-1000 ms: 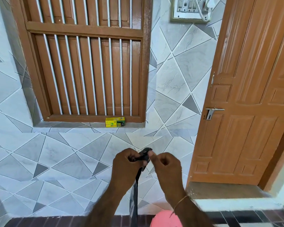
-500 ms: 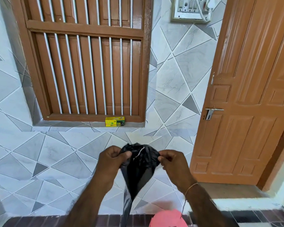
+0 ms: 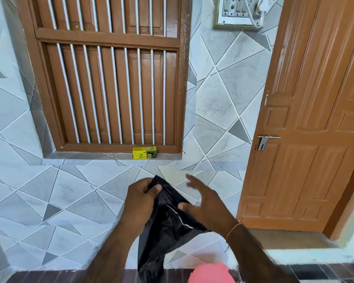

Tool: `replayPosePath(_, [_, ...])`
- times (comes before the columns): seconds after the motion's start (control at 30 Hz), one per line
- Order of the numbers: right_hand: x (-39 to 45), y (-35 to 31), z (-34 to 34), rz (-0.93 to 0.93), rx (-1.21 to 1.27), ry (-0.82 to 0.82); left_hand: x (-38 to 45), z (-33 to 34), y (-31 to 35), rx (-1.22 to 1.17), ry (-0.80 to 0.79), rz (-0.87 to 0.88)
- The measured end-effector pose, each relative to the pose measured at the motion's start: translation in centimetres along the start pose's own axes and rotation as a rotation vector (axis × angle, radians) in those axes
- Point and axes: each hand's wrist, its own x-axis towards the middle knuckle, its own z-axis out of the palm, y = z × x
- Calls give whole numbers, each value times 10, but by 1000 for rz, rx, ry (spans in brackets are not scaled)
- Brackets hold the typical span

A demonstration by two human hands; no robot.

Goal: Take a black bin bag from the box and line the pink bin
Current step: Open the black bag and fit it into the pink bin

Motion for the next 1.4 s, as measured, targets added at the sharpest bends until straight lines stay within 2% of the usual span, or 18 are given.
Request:
replayPosePath(0.1, [4, 3, 8, -17, -85, -120, 2, 0, 4, 36, -7, 30])
replayPosePath(0.2, [6, 8, 7, -56, -94, -64, 10, -11, 2, 139, -33, 82])
replayPosePath(0.33, [7, 8, -5, 65, 165, -25, 22, -25, -4, 498, -34, 150])
replayPosePath(0.4, [7, 7, -7, 110, 362, -50, 24, -27, 0, 678, 58, 229])
replayPosePath(0.47, [5, 3, -8, 132, 514, -76, 18, -24, 3, 747, 169, 352])
replayPosePath(0.57, [4, -3, -4, 141, 559, -16, -8, -7, 12, 641, 294, 458])
replayPosePath(0.67, [3, -6, 11, 223, 673, 85, -33, 17, 0, 649, 122, 309])
replayPosePath(0.73, [2, -6, 21, 289, 763, 111, -37, 27, -13, 553, -7, 191])
replayPosePath(0.83, [-2, -5, 29, 302, 824, 8, -33, 31, -20, 232, -115, 27])
replayPosePath(0.9, [-5, -4, 27, 301, 883, -57, -31, 30, -23, 141, -137, -26])
replayPosePath(1.03, [-9, -2, 24, 301, 907, -20, -25, 25, -24, 112, -60, -83])
replayPosePath(1.2, [-8, 3, 22, 376, 1068, 39, -22, 25, -25, 68, -85, -106])
replayPosePath(1.33, [-10, 18, 9, 471, 1174, 94, -15, 17, -30, -111, 76, -249])
replayPosePath(1.4, [-11, 33, 4, 496, 1024, 202, -10, 10, -31, -273, 156, -346])
